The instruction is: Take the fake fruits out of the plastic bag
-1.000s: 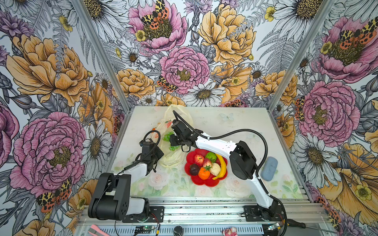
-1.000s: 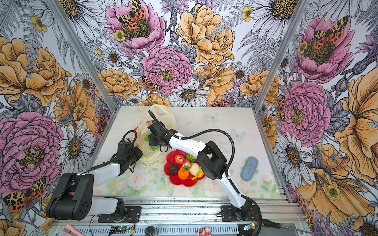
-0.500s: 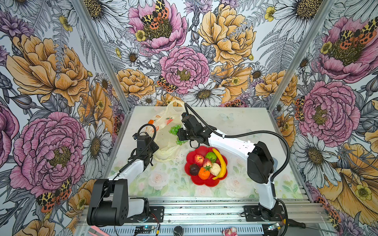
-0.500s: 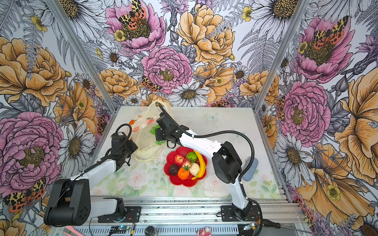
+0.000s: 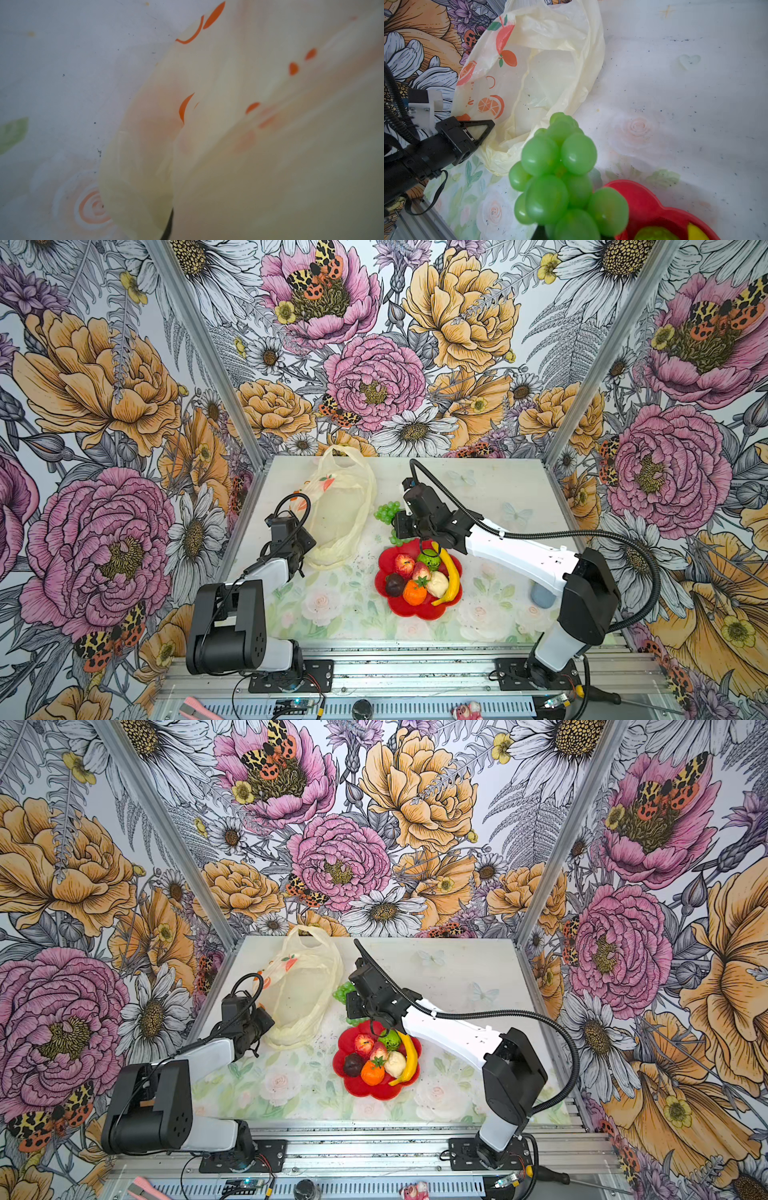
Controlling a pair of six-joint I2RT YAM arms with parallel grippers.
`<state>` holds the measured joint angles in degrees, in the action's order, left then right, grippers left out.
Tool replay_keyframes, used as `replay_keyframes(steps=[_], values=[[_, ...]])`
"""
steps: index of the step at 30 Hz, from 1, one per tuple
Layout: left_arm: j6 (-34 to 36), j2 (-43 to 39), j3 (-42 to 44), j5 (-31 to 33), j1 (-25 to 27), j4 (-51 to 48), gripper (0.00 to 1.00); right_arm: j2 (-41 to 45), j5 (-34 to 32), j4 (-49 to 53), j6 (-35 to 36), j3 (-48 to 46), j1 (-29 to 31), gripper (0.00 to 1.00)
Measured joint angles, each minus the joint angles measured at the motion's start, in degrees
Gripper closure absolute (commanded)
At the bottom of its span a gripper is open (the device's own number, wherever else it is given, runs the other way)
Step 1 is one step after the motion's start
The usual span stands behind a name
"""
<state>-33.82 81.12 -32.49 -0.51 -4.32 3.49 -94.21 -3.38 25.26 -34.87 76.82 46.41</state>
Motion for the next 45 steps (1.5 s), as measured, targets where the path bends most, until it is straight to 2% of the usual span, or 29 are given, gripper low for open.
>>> replay_keyframes(steps=[8,17,25,33,45], values=[[0.4,0.0,0.7,-1.9,-0.1,1.9,0.96,7.3,0.2,2.3,1.9,-7.0,0.2,0.76],[0.4,0.0,1.0,-2.4,-0.2,2.6,0.96,9.7,1.8,5.8,7.2,-7.5,4.4,0.76],[0.4,0.0,1.1,-2.8,-0.4,2.9,0.96,6.5,4.2,10.1,21.1,-6.0,5.4,0.76],[0.3,0.0,1.3,-3.1,-0.5,2.9,0.96,6.3,6.9,11.4,34.3,-3.8,0.3,0.74],[0.3,0.0,1.3,-3.3,-0.8,3.0,0.96,3.7,12.6,12.3,49.7,-1.5,-2.5,0.70]])
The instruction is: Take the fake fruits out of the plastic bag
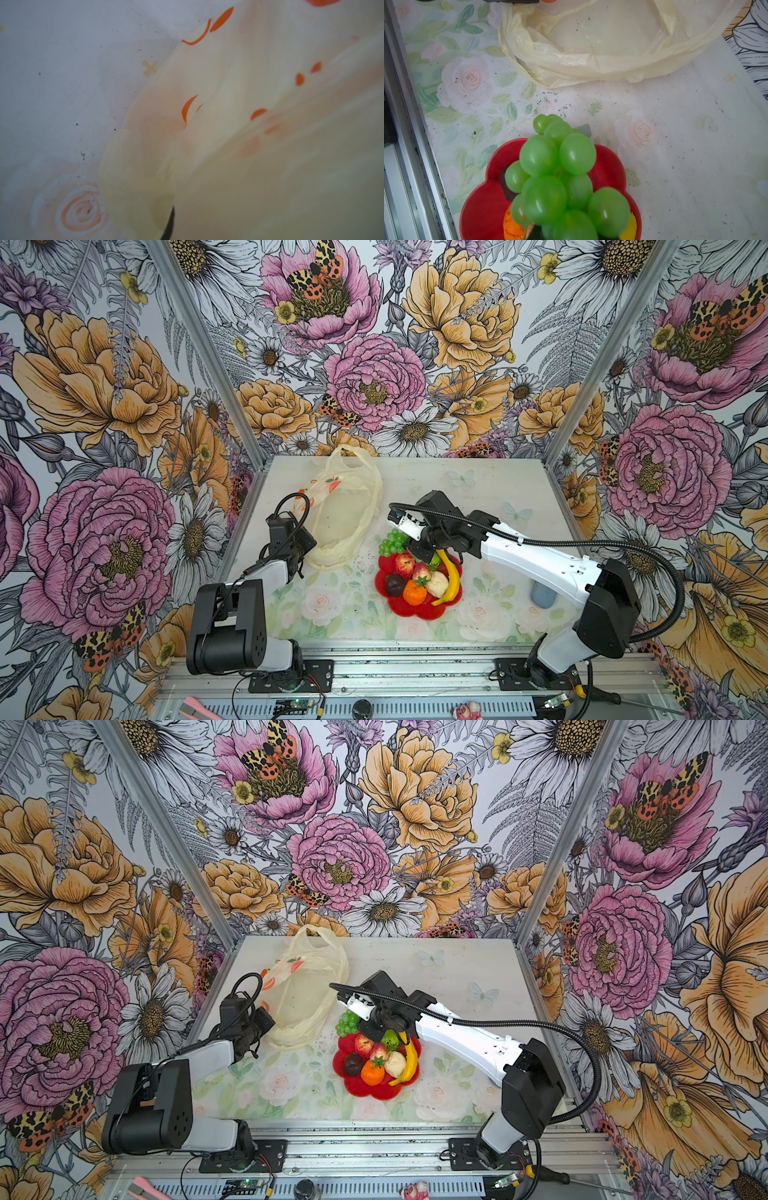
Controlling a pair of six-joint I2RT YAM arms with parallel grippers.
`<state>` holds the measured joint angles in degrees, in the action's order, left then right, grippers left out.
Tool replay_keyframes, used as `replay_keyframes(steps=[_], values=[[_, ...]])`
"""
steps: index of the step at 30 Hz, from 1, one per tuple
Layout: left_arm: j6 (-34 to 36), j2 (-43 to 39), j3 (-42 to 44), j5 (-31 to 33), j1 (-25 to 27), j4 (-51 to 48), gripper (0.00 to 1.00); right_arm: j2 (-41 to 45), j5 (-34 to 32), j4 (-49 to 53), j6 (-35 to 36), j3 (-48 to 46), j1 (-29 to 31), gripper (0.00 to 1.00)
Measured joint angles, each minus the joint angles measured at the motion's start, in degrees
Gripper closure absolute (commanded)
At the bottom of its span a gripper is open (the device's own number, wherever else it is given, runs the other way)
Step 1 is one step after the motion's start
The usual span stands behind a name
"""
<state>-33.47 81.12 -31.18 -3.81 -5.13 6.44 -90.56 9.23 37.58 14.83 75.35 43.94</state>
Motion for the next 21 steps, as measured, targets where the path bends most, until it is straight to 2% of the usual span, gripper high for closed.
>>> replay_keyframes(steps=[14,21], values=[[0.0,0.0,0.0,-0.2,0.0,0.0,0.95,-2.4,7.6,0.5,20.9,0.2,-3.8,0.61],[0.0,0.0,0.0,-0.2,0.0,0.0,0.96,-6.2,11.5,2.3,27.4,2.1,-4.4,0.61]])
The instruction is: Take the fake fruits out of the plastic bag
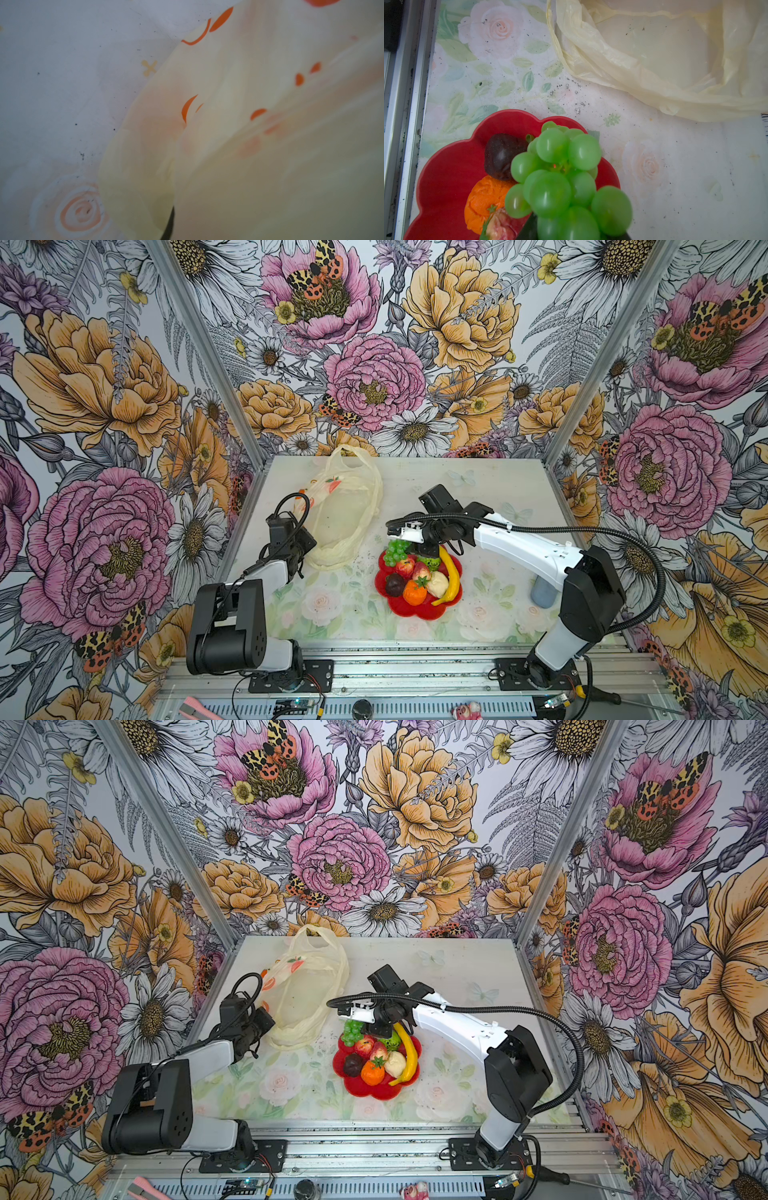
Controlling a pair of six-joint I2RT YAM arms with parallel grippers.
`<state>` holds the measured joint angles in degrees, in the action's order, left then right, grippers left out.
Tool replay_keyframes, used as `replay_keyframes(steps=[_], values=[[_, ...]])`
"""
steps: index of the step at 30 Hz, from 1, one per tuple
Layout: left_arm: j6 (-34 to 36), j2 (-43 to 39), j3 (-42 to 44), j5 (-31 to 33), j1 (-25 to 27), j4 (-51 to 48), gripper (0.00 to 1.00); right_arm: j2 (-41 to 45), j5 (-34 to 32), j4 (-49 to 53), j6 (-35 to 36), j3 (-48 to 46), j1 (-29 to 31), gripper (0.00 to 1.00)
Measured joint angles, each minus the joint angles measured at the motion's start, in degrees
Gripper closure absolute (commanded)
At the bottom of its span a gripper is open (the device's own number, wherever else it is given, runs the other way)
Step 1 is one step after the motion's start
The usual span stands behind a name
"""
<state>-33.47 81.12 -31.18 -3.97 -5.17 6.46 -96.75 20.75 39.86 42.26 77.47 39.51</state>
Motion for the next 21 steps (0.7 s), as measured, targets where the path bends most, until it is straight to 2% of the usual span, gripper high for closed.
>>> replay_keyframes(steps=[11,21], values=[[0.0,0.0,0.0,0.0,0.0,0.0,0.96,-6.2,2.1,3.1,3.8,3.8,-0.2,0.61],[0.0,0.0,0.0,0.0,0.0,0.0,0.96,-8.1,2.0,4.8,3.9,5.9,-1.4,0.49]])
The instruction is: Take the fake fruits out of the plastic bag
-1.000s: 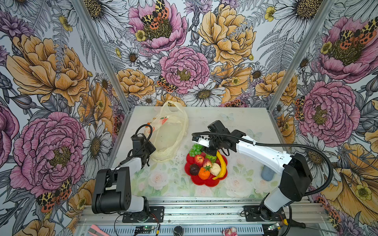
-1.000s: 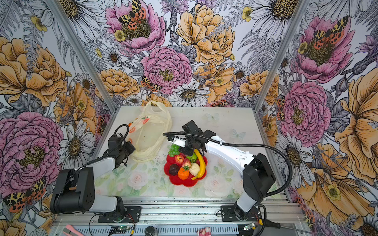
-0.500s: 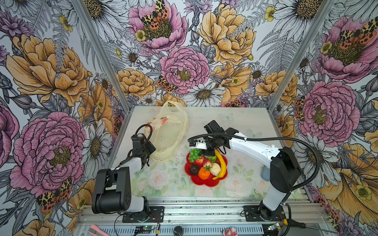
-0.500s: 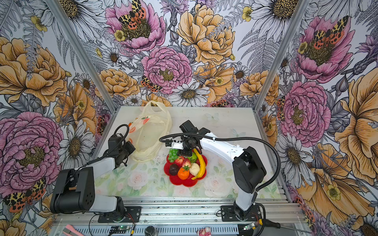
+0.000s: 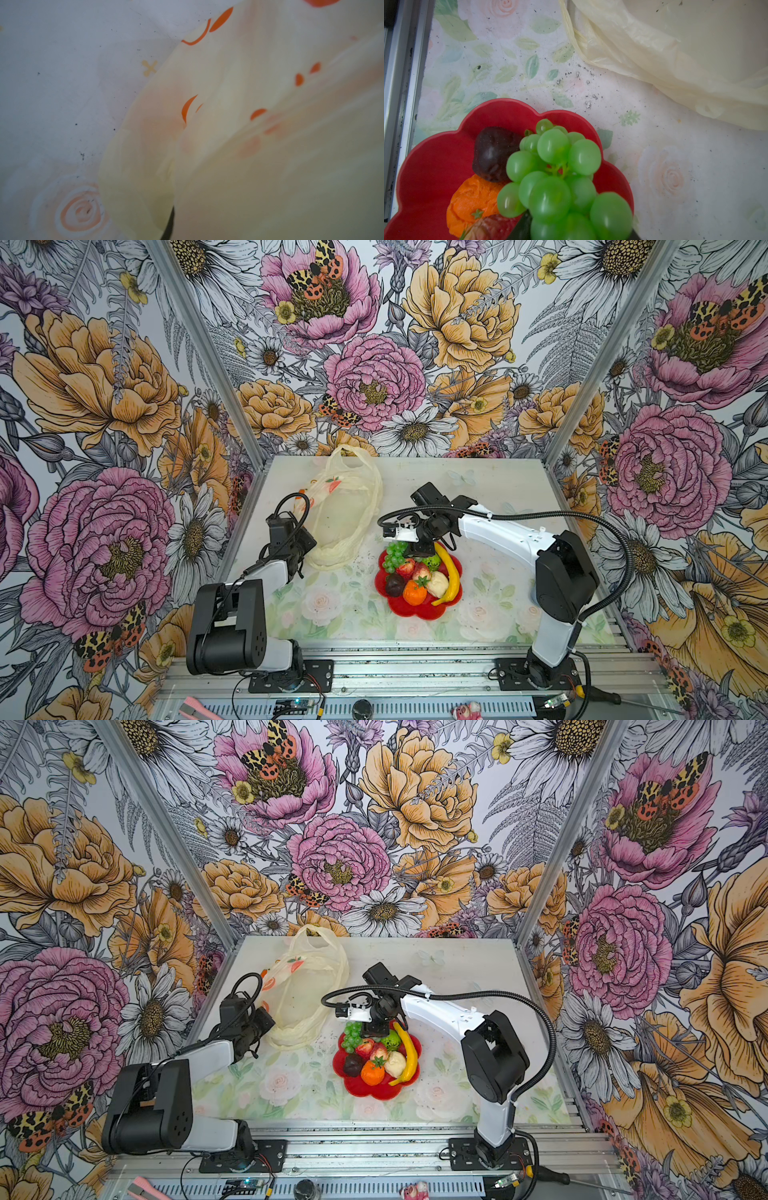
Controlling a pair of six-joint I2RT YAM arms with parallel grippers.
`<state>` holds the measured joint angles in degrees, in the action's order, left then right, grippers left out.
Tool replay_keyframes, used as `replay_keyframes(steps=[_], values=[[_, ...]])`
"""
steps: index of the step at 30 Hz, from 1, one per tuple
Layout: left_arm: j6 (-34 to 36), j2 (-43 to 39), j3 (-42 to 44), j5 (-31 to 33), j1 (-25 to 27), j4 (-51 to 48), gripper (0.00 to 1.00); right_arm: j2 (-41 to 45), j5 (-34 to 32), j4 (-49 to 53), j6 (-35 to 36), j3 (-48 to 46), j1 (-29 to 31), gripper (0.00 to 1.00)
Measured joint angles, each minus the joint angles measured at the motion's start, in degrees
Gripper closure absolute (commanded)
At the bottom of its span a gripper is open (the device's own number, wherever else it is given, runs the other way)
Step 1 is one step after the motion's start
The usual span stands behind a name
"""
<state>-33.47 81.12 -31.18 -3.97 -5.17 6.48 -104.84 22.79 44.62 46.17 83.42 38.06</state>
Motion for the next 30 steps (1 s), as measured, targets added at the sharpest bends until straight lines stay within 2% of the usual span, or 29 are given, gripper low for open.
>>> replay_keyframes(steps=[15,30], values=[[0.0,0.0,0.0,0.0,0.0,0.0,0.96,-3.9,0.1,0.2,-2.6,0.5,-1.4,0.44],[0.0,0.0,0.0,0.0,0.0,0.0,0.95,-5.1,0.4,0.1,-4.6,1.7,-2.3,0.30]])
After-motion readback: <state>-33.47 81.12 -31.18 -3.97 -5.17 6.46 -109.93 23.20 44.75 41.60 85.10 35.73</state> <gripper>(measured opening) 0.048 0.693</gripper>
